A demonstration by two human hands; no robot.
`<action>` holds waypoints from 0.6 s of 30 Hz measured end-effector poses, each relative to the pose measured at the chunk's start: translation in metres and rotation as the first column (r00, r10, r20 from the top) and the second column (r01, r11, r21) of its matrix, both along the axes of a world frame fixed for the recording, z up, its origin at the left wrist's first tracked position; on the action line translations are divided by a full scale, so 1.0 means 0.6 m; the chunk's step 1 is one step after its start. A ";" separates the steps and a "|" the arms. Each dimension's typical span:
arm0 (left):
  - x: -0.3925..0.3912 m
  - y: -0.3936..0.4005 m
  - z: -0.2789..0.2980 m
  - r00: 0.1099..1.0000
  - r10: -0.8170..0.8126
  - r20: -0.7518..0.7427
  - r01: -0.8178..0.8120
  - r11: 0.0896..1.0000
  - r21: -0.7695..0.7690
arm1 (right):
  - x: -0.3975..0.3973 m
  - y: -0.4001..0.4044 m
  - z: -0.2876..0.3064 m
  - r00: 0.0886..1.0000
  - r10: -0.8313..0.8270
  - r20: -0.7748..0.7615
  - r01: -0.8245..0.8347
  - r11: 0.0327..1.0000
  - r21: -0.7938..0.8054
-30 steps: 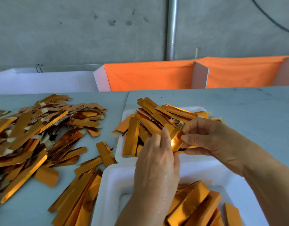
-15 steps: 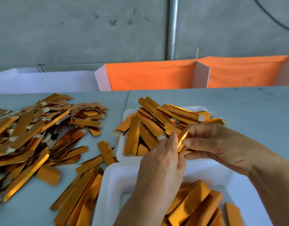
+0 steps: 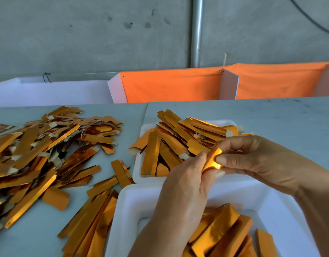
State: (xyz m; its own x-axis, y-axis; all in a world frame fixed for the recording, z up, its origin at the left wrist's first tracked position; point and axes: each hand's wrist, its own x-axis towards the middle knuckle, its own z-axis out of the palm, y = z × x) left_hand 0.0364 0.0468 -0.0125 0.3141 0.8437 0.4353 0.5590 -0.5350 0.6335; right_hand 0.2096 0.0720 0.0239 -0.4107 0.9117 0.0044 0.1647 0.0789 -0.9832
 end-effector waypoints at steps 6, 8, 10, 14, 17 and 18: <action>-0.003 0.001 0.007 0.991 0.045 -0.123 -0.043 0.999 0.019 | -0.002 -0.002 0.006 0.984 -0.092 0.151 0.086 0.995 0.048; -0.003 0.004 0.006 0.978 0.061 -0.201 -0.058 0.998 0.024 | -0.003 -0.003 0.008 0.972 -0.123 0.202 0.111 0.991 0.069; -0.005 0.006 0.005 0.959 0.060 -0.276 -0.060 0.998 0.007 | -0.003 -0.004 0.010 0.960 -0.146 0.238 0.125 0.987 0.101; -0.008 0.007 0.006 0.947 0.012 -0.320 -0.025 0.999 -0.035 | -0.002 -0.006 0.010 0.967 -0.187 0.175 0.169 0.979 0.115; -0.005 0.012 0.005 0.912 0.025 -0.408 -0.063 0.995 -0.080 | -0.005 -0.004 0.010 0.972 -0.197 0.125 0.186 0.978 0.099; -0.004 0.016 0.004 0.898 0.034 -0.439 -0.081 0.993 -0.087 | -0.007 -0.004 0.010 0.972 -0.202 0.121 0.191 0.977 0.096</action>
